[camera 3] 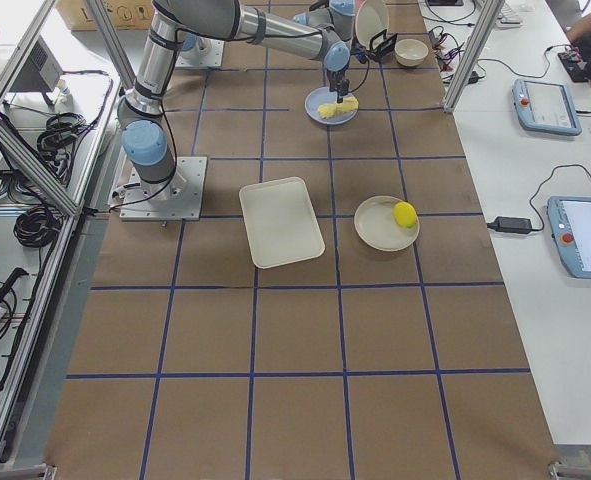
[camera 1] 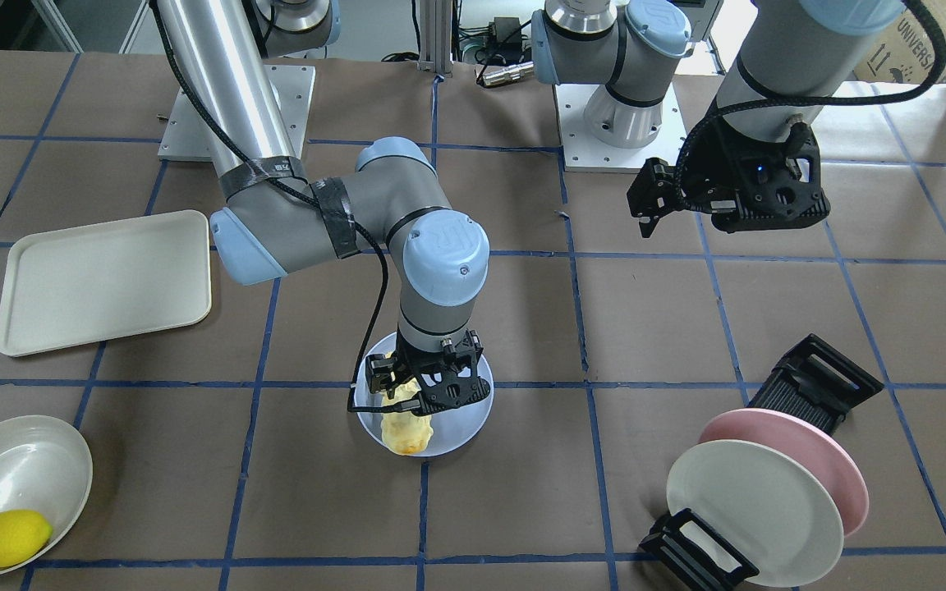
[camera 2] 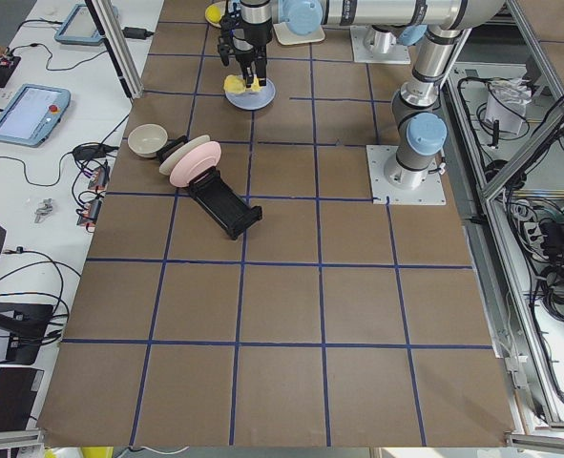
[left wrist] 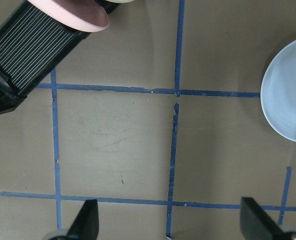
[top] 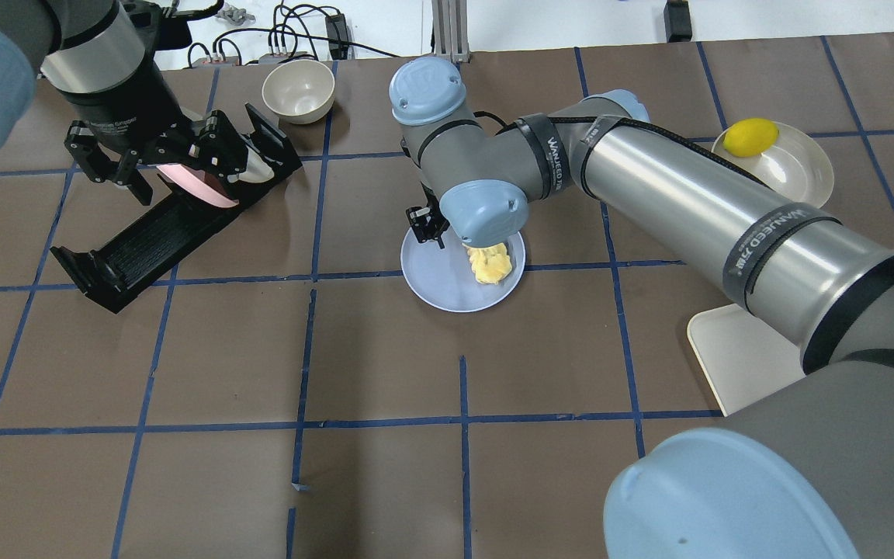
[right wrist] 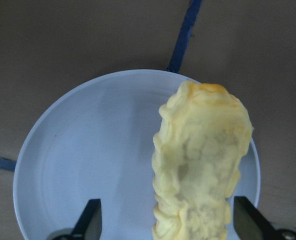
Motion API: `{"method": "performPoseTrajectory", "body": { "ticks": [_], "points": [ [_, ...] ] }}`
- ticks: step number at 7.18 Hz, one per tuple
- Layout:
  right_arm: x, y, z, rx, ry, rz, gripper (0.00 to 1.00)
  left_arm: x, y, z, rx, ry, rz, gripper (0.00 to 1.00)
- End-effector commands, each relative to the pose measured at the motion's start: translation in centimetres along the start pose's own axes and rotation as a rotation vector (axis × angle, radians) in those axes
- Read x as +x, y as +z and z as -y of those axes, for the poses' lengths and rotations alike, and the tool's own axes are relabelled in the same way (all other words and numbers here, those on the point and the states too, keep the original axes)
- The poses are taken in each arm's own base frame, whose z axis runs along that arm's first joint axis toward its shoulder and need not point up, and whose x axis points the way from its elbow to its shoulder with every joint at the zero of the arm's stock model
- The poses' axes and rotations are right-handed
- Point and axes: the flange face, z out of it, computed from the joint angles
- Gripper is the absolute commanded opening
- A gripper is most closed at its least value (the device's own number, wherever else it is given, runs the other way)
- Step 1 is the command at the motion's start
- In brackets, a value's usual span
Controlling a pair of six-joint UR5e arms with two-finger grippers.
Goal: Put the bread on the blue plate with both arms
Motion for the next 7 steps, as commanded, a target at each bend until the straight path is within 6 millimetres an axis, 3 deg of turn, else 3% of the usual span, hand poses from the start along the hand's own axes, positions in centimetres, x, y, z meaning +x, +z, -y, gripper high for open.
{"method": "performPoseTrajectory", "body": {
  "ticks": [1, 3, 4, 6, 7],
  "points": [
    [3.1, -3.3, -1.3, -0.006, 0.02, 0.003, 1.0, 0.0, 0.1, -0.1, -0.002, 0.001, 0.006, 1.0],
    [9.8, -8.9, -4.0, -0.042, 0.006, 0.007, 1.0, 0.0, 0.0, -0.4, 0.001, 0.002, 0.006, 1.0],
    [13.1, -13.4, -6.6, -0.069, 0.047, 0.01, 1.0, 0.0, 0.2, -0.3, -0.002, 0.002, 0.006, 1.0],
    [22.5, -19.6, -12.4, -0.101, 0.098, 0.032, 1.0, -0.3, -0.5, 0.4, 0.008, -0.004, 0.004, 1.0],
    [24.0, -20.7, -15.5, -0.138, 0.111, 0.039, 1.0, -0.2, -0.7, 0.4, 0.013, -0.005, 0.0, 1.0]
  ]
}}
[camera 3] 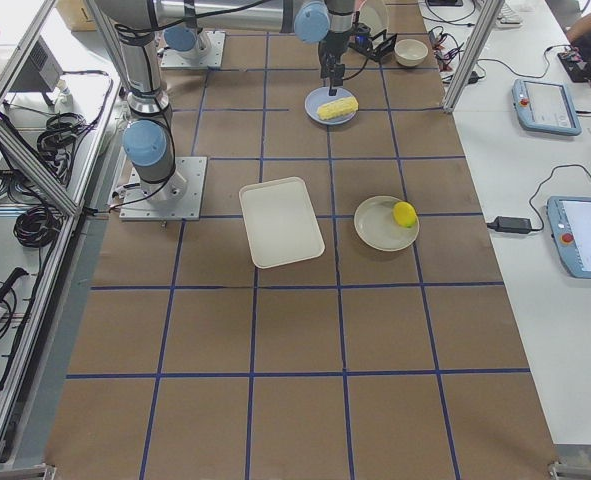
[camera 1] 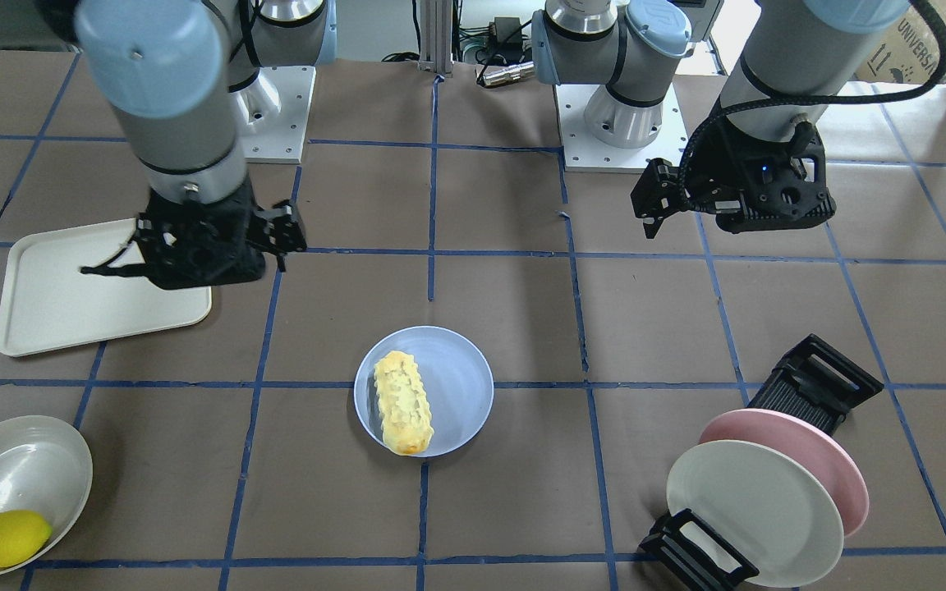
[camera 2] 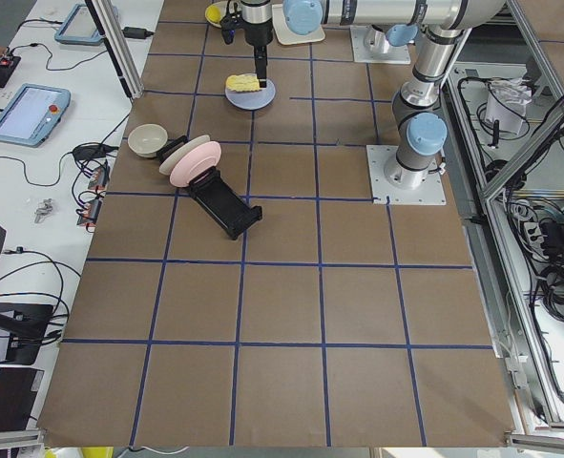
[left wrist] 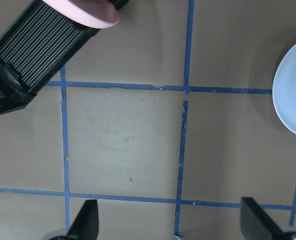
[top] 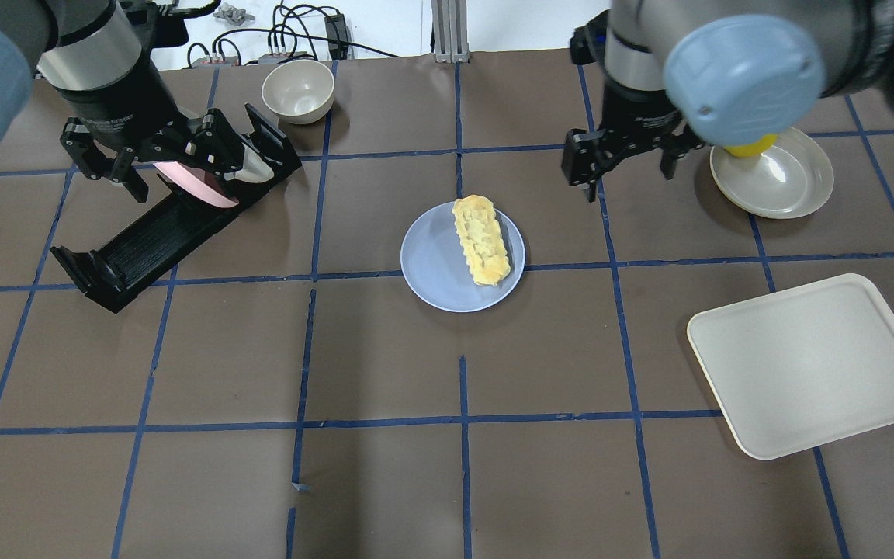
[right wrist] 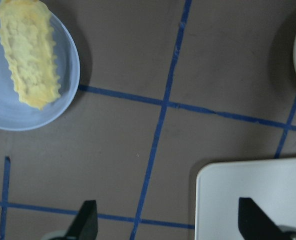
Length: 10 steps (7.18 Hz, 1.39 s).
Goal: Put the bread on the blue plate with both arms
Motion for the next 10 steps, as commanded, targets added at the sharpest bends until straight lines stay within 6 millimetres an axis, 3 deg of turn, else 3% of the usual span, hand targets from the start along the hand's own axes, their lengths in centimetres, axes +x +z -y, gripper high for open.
{"method": "performPoseTrajectory", "body": {
  "ticks": [1, 5, 8, 10],
  "points": [
    [2.8, -2.7, -6.1, 0.006, 0.016, 0.016, 1.0, -0.1, -0.3, 0.0, 0.003, -0.003, -0.001, 1.0],
    [3.6, -6.1, -5.7, 0.134, 0.035, -0.013, 1.0, -0.1, -0.4, -0.2, 0.003, -0.002, -0.003, 1.0],
    [3.5, -6.5, -5.6, 0.143, 0.043, -0.006, 1.0, -0.1, -0.4, -0.2, 0.001, -0.002, -0.001, 1.0],
    [2.6, -6.9, -5.4, 0.174, 0.032, 0.096, 1.0, -0.1, -0.2, -0.4, -0.002, -0.001, -0.001, 1.0]
  ]
}}
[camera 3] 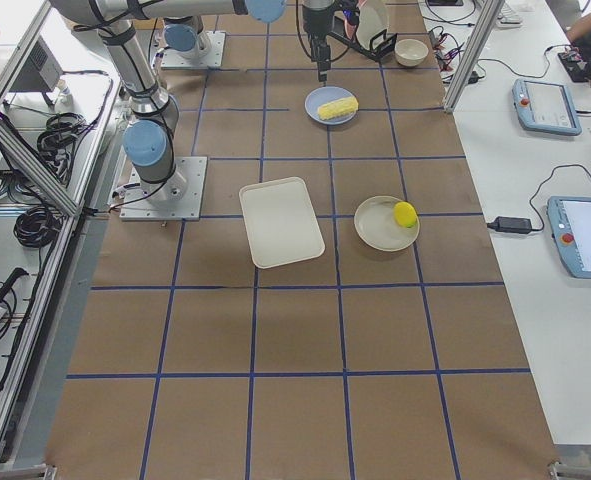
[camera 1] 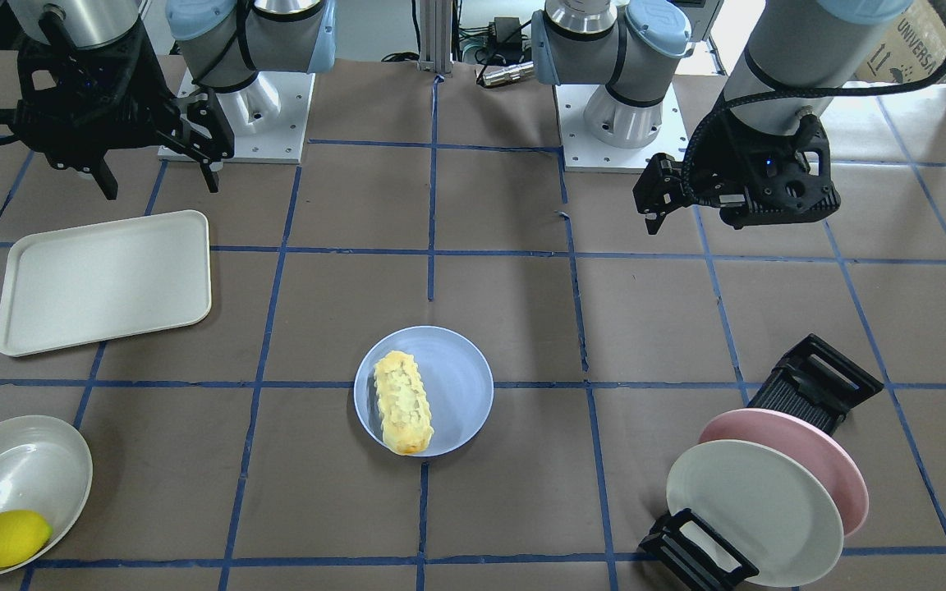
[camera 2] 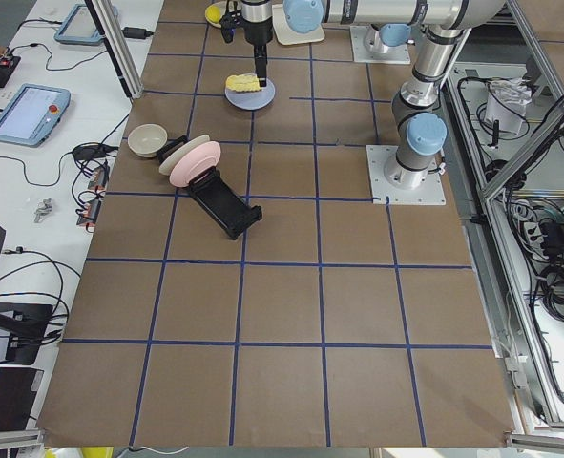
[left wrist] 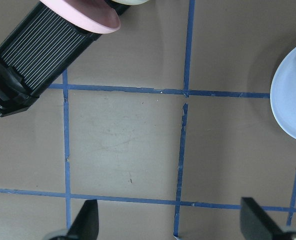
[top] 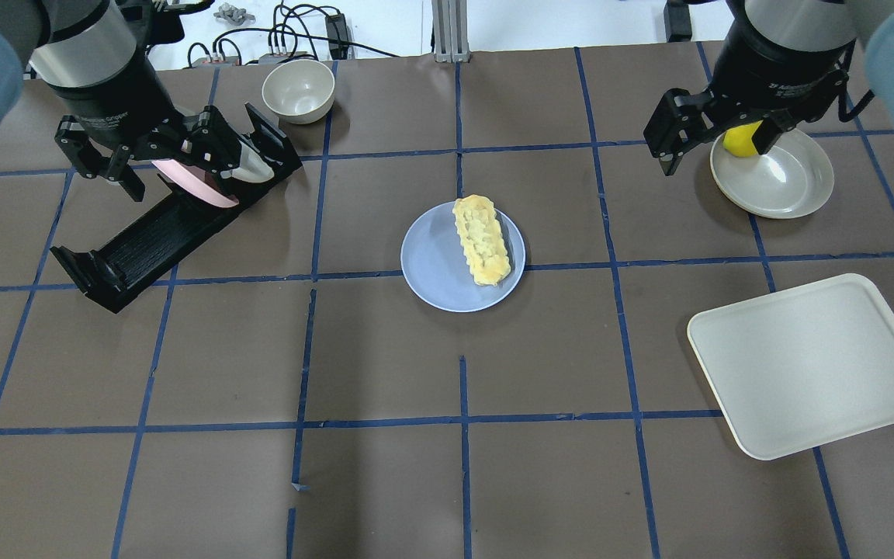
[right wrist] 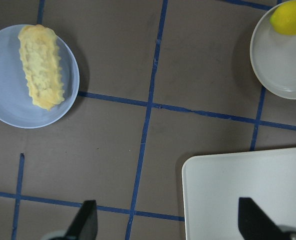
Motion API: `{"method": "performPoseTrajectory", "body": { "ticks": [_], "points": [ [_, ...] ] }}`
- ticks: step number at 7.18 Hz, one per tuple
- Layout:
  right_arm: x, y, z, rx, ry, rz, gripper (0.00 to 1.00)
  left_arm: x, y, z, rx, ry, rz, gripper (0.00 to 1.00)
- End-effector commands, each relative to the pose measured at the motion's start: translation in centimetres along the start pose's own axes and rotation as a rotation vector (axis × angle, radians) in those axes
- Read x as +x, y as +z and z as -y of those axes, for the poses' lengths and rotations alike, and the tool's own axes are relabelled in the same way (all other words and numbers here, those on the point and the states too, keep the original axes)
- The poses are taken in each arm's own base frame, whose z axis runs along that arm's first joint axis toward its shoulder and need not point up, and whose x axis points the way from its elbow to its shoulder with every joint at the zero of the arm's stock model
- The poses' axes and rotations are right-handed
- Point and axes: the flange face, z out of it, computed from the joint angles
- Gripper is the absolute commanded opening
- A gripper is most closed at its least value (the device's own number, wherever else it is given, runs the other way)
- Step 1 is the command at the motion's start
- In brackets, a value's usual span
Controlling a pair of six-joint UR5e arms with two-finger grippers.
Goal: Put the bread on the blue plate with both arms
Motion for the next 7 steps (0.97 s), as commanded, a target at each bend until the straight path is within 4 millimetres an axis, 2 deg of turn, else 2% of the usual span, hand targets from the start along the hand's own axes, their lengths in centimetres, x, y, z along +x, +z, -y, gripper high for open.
{"method": "performPoseTrajectory", "body": {
  "ticks": [1, 7],
  "points": [
    [-0.3, -0.1, 0.1, 0.012, 0.0, 0.041, 1.0, 0.0, 0.1, -0.1, -0.003, 0.0, 0.001, 1.0],
    [0.0, 1.2, -0.2, -0.029, 0.0, 0.032, 1.0, 0.0, 0.1, -0.3, -0.001, 0.0, 0.001, 1.0]
  ]
}}
